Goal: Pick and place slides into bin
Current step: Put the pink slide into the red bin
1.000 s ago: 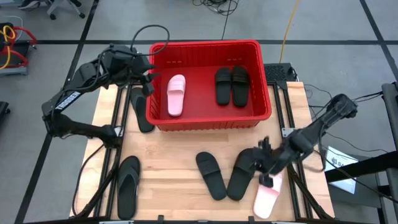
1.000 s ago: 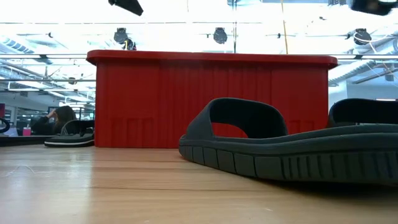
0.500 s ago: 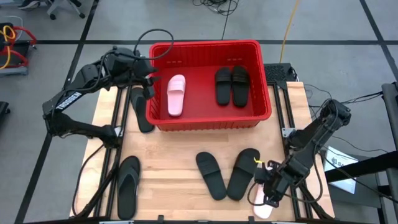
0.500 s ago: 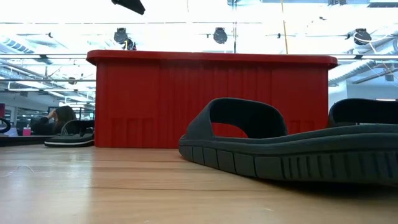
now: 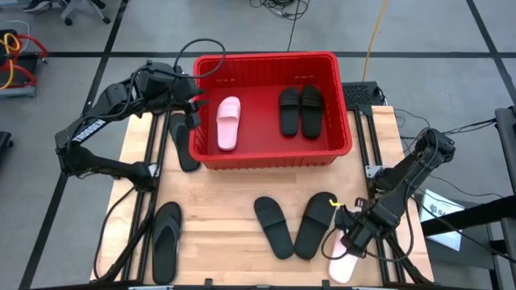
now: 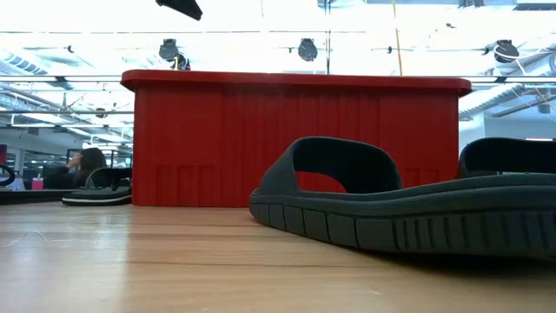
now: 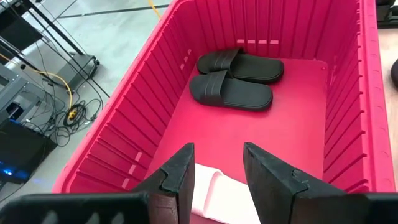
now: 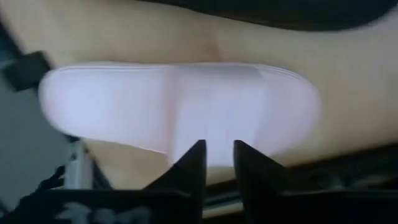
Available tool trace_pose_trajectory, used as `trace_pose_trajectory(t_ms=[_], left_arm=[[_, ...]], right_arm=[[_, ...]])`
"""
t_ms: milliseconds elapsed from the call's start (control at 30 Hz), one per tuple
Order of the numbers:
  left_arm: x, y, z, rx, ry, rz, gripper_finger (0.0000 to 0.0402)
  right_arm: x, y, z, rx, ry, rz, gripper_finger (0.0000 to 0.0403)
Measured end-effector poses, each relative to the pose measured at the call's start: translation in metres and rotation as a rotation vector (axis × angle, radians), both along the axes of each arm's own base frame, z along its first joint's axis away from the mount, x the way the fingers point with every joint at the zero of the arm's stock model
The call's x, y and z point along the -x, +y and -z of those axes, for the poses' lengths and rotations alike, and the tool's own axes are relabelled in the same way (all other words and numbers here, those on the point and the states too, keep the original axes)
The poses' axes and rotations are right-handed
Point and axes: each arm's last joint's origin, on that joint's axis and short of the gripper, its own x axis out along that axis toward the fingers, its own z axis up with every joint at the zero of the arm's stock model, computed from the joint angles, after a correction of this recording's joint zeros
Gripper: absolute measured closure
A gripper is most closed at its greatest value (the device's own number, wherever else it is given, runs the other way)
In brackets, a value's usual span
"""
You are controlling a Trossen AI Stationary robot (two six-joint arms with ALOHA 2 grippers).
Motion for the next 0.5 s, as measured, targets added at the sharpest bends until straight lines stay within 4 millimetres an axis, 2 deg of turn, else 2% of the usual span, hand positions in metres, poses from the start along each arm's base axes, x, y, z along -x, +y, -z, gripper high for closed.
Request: trace_pose_trajectory(t_ms=[100,233,400,500], left_arm=[[0.0,0.0,0.0,0.001,0.0,0.0,0.0268],[0.0,0.0,0.0,0.001,-0.001,0.001,0.0268],[0.0,0.0,0.0,-0.004,0.002,0.004,0.0268],[0.0,0.0,0.0,0.001,-0.001,0.016,0.0268]], right_arm=[[0.001,-0.005,0.005,0.029,0.029,0.054,0.0291],[0.002,-0.011,0.022,0.042,0.062,0.101,0.0262],[0.005,-0.031,0.032,-0.065,0.173,0.144,0.026],[0.009,-0.046,0.032,-0.119,0.145,0.176,0.0266]])
